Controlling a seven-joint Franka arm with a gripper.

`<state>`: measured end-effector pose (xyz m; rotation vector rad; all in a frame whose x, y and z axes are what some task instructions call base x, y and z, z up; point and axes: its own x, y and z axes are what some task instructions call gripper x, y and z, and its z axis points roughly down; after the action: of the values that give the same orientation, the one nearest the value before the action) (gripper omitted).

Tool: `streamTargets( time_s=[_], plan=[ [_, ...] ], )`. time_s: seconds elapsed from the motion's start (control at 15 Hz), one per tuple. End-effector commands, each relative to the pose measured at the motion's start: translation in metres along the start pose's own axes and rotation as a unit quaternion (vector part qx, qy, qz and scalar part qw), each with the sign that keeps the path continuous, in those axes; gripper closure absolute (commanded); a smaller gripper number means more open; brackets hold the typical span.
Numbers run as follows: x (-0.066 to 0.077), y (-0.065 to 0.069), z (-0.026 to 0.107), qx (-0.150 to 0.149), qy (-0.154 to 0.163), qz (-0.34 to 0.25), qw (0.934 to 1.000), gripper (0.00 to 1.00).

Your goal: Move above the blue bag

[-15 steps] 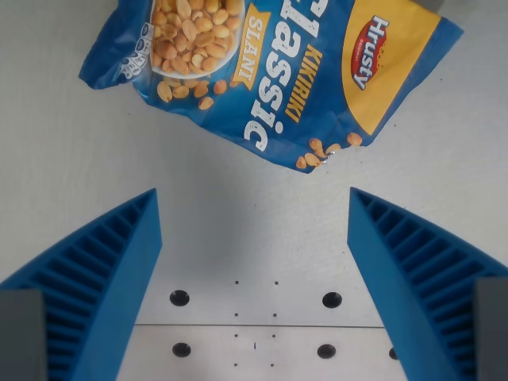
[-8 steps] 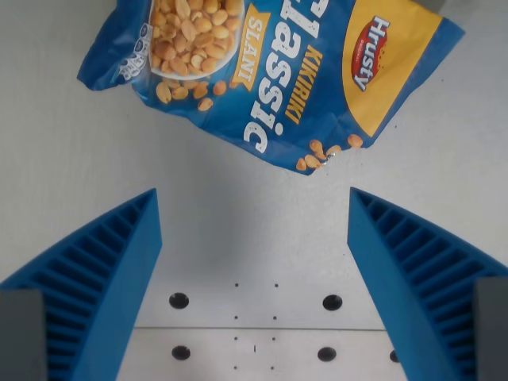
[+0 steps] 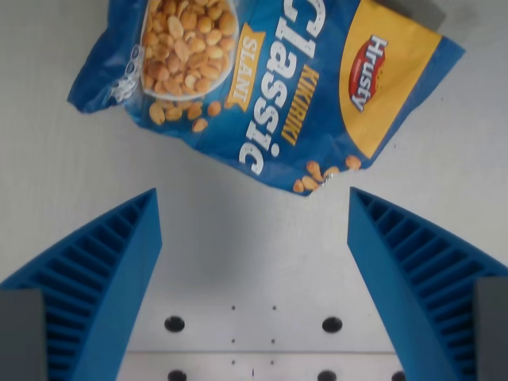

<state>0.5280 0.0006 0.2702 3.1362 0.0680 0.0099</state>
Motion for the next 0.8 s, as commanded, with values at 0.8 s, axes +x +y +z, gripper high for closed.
streamTargets(
  time_s=[0.8],
  plan=[
    [0.037,0.015,0.034,0.004,-0.001,0.001,1.0000,0.00]
  ],
)
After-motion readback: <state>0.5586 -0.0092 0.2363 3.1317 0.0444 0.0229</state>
